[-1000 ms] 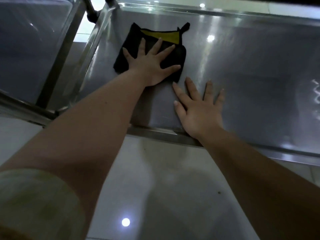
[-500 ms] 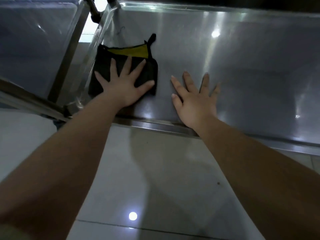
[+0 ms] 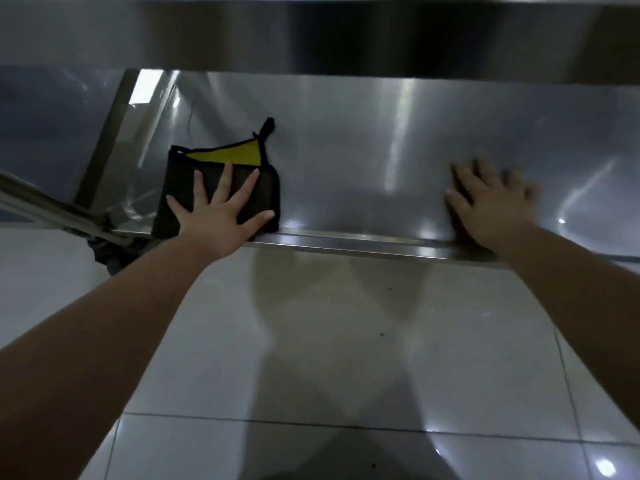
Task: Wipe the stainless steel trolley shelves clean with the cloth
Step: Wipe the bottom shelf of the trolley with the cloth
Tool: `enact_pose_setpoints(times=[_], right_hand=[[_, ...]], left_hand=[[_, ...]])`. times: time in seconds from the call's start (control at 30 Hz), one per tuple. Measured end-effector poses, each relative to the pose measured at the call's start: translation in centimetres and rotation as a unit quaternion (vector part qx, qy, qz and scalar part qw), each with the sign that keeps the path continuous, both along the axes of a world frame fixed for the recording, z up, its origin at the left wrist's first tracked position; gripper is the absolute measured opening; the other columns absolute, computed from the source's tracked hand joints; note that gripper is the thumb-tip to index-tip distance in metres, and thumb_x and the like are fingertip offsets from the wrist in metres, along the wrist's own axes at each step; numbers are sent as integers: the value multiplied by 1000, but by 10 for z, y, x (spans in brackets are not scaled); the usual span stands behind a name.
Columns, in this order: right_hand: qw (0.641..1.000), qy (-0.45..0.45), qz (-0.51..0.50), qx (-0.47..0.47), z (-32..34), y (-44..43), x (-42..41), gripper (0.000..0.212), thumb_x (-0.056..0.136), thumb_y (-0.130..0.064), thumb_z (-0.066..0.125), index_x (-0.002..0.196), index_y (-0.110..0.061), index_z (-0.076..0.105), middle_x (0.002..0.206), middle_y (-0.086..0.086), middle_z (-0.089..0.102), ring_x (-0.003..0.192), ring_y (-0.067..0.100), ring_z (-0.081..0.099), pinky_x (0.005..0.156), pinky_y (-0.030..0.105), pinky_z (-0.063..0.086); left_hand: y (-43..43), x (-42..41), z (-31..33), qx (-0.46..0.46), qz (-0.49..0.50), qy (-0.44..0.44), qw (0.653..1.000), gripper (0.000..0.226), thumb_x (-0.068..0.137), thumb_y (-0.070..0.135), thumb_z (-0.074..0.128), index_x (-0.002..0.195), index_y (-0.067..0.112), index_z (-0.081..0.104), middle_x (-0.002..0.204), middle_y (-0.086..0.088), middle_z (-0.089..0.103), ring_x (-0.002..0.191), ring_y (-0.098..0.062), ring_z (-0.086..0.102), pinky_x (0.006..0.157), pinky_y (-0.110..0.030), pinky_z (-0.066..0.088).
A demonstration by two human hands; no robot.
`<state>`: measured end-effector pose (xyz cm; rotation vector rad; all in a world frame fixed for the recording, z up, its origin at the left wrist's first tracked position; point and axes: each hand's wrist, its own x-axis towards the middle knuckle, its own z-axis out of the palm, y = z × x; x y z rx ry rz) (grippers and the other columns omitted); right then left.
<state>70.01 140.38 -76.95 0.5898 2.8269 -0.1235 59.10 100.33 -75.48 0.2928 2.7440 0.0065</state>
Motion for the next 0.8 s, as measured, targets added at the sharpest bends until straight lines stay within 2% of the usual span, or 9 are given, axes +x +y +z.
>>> enact_pose_setpoints(times=[0.03,0.17,0.27,0.37,0.5,0.67,0.73,0.8], right_hand=[[1000,-8,-25,2,-1,17,12,61,93,-67,16,151,-50,2,164,-13,-3,147,43,-6,114,66,3],[1000,-2,-25,1,-9,28,26,62,91,-70,7,149,-52,-8,163,-15,-11,147,41,-9,113,67,-2],[1000,9,-24,-10,-12,31,25,62,91,-70,6,148,-53,-10,162,-16,-12,147,40,-14,113,67,-5],[999,25,-25,-16,-14,37,28,62,90,-71,5,147,-54,-12,162,-16,-11,147,39,-16,113,67,-7],[999,30,-22,-11,-13,34,30,64,88,-72,1,148,-52,-11,163,-15,-11,147,40,-16,113,67,-5],[999,42,-18,-15,-14,20,29,65,90,-71,2,150,-48,-9,163,-12,-12,146,43,-18,111,69,-8],[999,40,-20,-26,-14,20,27,66,88,-72,-2,149,-48,-10,163,-12,-13,146,42,-19,110,69,-11],[998,39,-29,-51,-13,22,25,69,84,-72,-8,149,-48,-11,162,-15,-13,146,40,-20,110,68,-14]], left_hand=[[18,7,-1,2,-16,2,1000,77,58,97,-3,123,71,-33,159,17,-26,147,-33,-23,106,-76,-5],[125,36,-10,5,-112,14,994,81,58,96,-11,129,64,-36,158,13,-29,144,-41,-26,98,-81,-8],[216,54,-13,13,-171,13,985,80,70,93,-1,136,59,-31,159,10,-30,142,-44,-28,95,-82,-13],[264,68,-14,27,-165,7,986,81,74,92,8,141,58,-24,158,11,-30,141,-42,-30,92,-81,-18],[217,43,-16,31,-153,15,988,84,63,98,9,135,68,-20,159,19,-24,145,-34,-27,98,-78,-17],[130,-4,-5,-7,3,22,1000,87,58,99,3,137,68,-17,161,19,-18,148,-35,-18,104,-79,-4],[134,4,-6,-15,5,33,999,86,60,96,-1,138,66,-20,161,17,-20,147,-39,-18,104,-79,-3],[163,25,-10,-4,-18,44,999,81,68,94,3,139,63,-20,161,14,-21,146,-43,-19,102,-80,-4]])
